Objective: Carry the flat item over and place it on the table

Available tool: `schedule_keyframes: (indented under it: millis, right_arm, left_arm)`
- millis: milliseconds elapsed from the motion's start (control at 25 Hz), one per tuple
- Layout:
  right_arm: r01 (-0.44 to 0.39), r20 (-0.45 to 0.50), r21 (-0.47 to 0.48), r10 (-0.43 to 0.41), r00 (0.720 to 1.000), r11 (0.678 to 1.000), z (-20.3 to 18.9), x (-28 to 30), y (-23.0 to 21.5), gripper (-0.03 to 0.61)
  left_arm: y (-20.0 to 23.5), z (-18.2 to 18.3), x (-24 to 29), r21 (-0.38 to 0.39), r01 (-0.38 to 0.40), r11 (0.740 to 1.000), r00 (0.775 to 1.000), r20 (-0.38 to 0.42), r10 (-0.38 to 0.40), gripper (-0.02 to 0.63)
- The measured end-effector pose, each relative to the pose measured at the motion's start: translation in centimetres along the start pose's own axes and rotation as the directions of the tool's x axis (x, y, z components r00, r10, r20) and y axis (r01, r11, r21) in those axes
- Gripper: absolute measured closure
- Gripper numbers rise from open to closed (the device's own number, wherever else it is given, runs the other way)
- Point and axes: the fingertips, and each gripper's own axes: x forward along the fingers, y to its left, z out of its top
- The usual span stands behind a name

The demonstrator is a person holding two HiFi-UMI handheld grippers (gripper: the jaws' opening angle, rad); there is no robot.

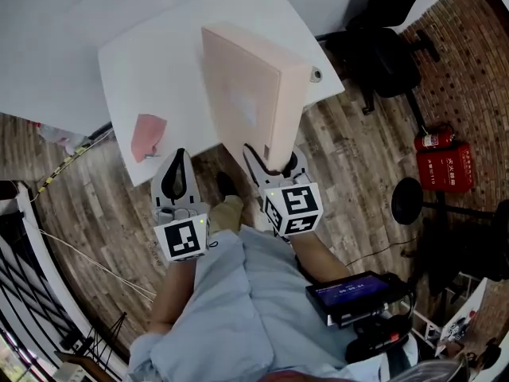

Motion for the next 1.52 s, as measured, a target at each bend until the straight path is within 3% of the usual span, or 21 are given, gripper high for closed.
schedule_keyframes:
  millis: [320, 560, 960, 1520]
  right_arm:
    - [-0.088, -0.001, -0.058, 0.088, 0.996, 0.994, 3.9, 10.6, 2.5, 0.302]
    - [-0.141, 0.034, -0.064, 0.144, 0.989, 0.988, 6.9, 15.3, 3.8, 0.302]
    - [-0.220, 0.044, -0.078, 0.224, 0.974, 0.972, 9.1, 18.0, 4.1, 0.302]
    - [-0.331, -0.098, -0.042, 0.326, 0.940, 0.943, 9.0, 23.7, 0.7, 0.302]
  left_arm:
    - [7.6, 0.8, 6.6, -0.012, -0.076, 0.997, 0.996, 0.044, 0.076, 0.604]
    - [10.8, 3.2, 9.0, 0.025, -0.121, 0.992, 0.990, 0.069, 0.119, 0.604]
    - [12.1, 3.8, 10.3, 0.031, -0.196, 0.980, 0.979, 0.056, 0.194, 0.604]
    - [11.6, 2.9, 17.0, 0.020, -0.267, 0.964, 0.963, -0.033, 0.267, 0.604]
